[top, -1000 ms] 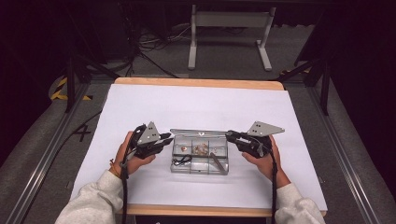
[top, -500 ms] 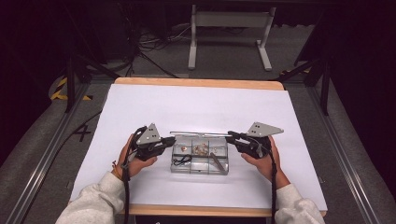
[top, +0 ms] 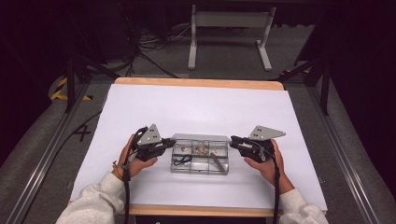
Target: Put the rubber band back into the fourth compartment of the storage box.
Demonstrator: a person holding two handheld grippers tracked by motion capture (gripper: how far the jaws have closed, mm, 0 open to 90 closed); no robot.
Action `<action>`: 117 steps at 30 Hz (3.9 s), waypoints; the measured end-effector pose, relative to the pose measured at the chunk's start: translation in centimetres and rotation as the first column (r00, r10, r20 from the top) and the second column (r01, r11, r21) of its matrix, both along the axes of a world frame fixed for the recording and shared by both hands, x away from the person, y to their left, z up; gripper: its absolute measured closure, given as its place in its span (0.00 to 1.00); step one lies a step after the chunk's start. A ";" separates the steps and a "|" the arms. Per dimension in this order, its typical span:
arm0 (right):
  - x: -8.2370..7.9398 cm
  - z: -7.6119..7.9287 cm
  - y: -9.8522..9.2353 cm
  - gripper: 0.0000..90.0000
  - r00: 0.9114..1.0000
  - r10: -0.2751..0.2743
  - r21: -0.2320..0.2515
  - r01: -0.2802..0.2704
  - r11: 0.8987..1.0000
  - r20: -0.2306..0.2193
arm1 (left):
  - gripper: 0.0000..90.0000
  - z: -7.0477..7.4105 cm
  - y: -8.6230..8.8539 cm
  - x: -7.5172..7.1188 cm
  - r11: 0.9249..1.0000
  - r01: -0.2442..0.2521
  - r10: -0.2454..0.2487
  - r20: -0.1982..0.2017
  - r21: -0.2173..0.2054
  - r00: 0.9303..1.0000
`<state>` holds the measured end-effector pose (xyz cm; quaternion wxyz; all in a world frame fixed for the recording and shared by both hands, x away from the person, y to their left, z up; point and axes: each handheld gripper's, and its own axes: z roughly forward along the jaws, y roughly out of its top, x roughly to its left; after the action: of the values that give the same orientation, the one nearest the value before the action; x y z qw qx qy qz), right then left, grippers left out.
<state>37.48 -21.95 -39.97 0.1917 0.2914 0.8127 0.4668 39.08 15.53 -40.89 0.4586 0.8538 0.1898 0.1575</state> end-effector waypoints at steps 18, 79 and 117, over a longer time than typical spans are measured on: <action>-0.4 -0.2 0.6 0.99 0.998 0.040 -0.014 -0.040 0.999 -0.050 | 0.94 -0.1 0.0 -0.3 1.000 0.015 -0.015 -0.003 0.021 1.000; -4.4 -1.3 0.5 0.98 0.990 0.130 -0.072 -0.134 0.988 -0.060 | 0.90 -1.4 0.7 -3.6 0.990 0.072 -0.071 -0.018 0.117 0.997; -6.0 -2.7 0.1 0.98 0.984 0.145 -0.091 -0.154 0.984 -0.103 | 0.89 -3.0 1.1 -4.3 0.984 0.072 -0.063 -0.062 0.162 0.996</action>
<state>31.44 -21.85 -42.71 0.1310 0.2418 0.8625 0.4248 34.80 16.66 -43.87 0.3864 0.8986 0.1602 0.1325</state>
